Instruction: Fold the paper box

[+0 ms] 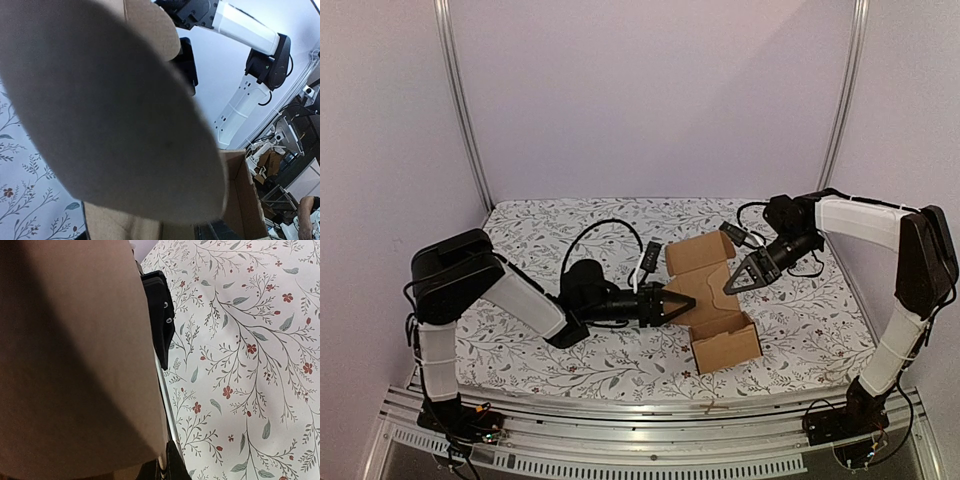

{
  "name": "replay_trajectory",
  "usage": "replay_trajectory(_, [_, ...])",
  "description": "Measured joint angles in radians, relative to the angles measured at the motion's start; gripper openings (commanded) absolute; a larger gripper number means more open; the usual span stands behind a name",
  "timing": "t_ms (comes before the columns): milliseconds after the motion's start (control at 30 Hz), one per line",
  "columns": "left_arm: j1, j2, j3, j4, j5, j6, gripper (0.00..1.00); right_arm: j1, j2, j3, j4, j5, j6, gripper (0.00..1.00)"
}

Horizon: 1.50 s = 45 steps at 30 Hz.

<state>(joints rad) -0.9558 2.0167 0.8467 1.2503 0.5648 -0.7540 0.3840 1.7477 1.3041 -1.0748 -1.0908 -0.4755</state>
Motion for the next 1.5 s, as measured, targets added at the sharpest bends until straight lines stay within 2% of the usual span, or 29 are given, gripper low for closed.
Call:
replay_trajectory(67, [0.000, 0.017, 0.009, 0.009, -0.008, -0.008, 0.41, 0.000, 0.000, -0.003, -0.001, -0.012, -0.001, 0.00])
replay_trajectory(300, [-0.005, 0.062, 0.011, 0.053, -0.037, -0.050, 0.59, 0.001, 0.000, -0.004, -0.022, -0.037, -0.031, 0.00])
replay_trajectory(367, [-0.009, 0.025, -0.050, 0.051, -0.083, -0.041, 0.64, 0.001, 0.000, -0.004, -0.025, -0.036, -0.038, 0.00])
replay_trajectory(400, [-0.010, -0.010, -0.092, 0.034, -0.107, -0.027, 0.70, 0.001, 0.000, -0.004, -0.026, -0.035, -0.042, 0.00])
replay_trajectory(467, [-0.013, -0.110, -0.169, -0.053, -0.192, 0.003, 0.75, 0.001, 0.000, -0.004, -0.028, -0.033, -0.046, 0.00])
replay_trajectory(567, [-0.036, -0.330, -0.223, -0.368, -0.438, 0.057, 0.77, 0.001, 0.000, -0.004, -0.031, -0.024, -0.053, 0.00])
replay_trajectory(633, [-0.083, -0.489, -0.203, -0.650, -0.671, 0.095, 0.82, 0.001, -0.003, -0.004, -0.032, -0.014, -0.056, 0.00])
replay_trajectory(700, [-0.144, -0.597, -0.139, -0.923, -0.898, 0.107, 0.97, 0.001, -0.011, -0.004, -0.034, -0.005, -0.061, 0.00])
replay_trajectory(767, [-0.192, -0.642, -0.023, -1.220, -1.126, 0.071, 0.99, 0.001, -0.023, -0.004, -0.035, 0.002, -0.064, 0.00])
replay_trajectory(833, [-0.203, -0.635, 0.100, -1.512, -1.341, -0.040, 0.99, 0.001, -0.038, -0.004, -0.040, 0.005, -0.069, 0.00])
replay_trajectory(900, [-0.187, -0.610, 0.167, -1.714, -1.503, -0.093, 0.77, 0.001, -0.045, 0.000, -0.053, 0.004, -0.084, 0.00])
replay_trajectory(933, [-0.180, -0.600, 0.173, -1.742, -1.528, -0.067, 0.73, 0.001, -0.047, 0.009, -0.064, 0.003, -0.092, 0.00])
replay_trajectory(967, [-0.171, -0.595, 0.163, -1.730, -1.522, 0.017, 0.67, 0.001, -0.047, 0.021, -0.072, 0.000, -0.098, 0.00])
replay_trajectory(1033, [-0.146, -0.597, 0.115, -1.651, -1.422, 0.167, 0.66, 0.001, -0.045, 0.055, -0.087, -0.010, -0.110, 0.00])
replay_trajectory(1133, [-0.096, -0.634, 0.003, -1.482, -1.181, 0.301, 0.62, 0.001, -0.028, 0.138, -0.121, -0.047, -0.139, 0.00])
replay_trajectory(1233, [-0.030, -0.654, -0.055, -1.355, -0.988, 0.354, 0.60, 0.001, -0.008, 0.173, -0.141, -0.078, -0.173, 0.00])
replay_trajectory(1333, [0.014, -0.645, -0.072, -1.211, -0.792, 0.364, 0.65, 0.001, 0.008, 0.172, -0.156, -0.091, -0.190, 0.00])
replay_trajectory(1500, [0.029, -0.547, -0.072, -0.935, -0.483, 0.317, 0.55, 0.001, 0.013, 0.164, -0.162, -0.102, -0.202, 0.00])
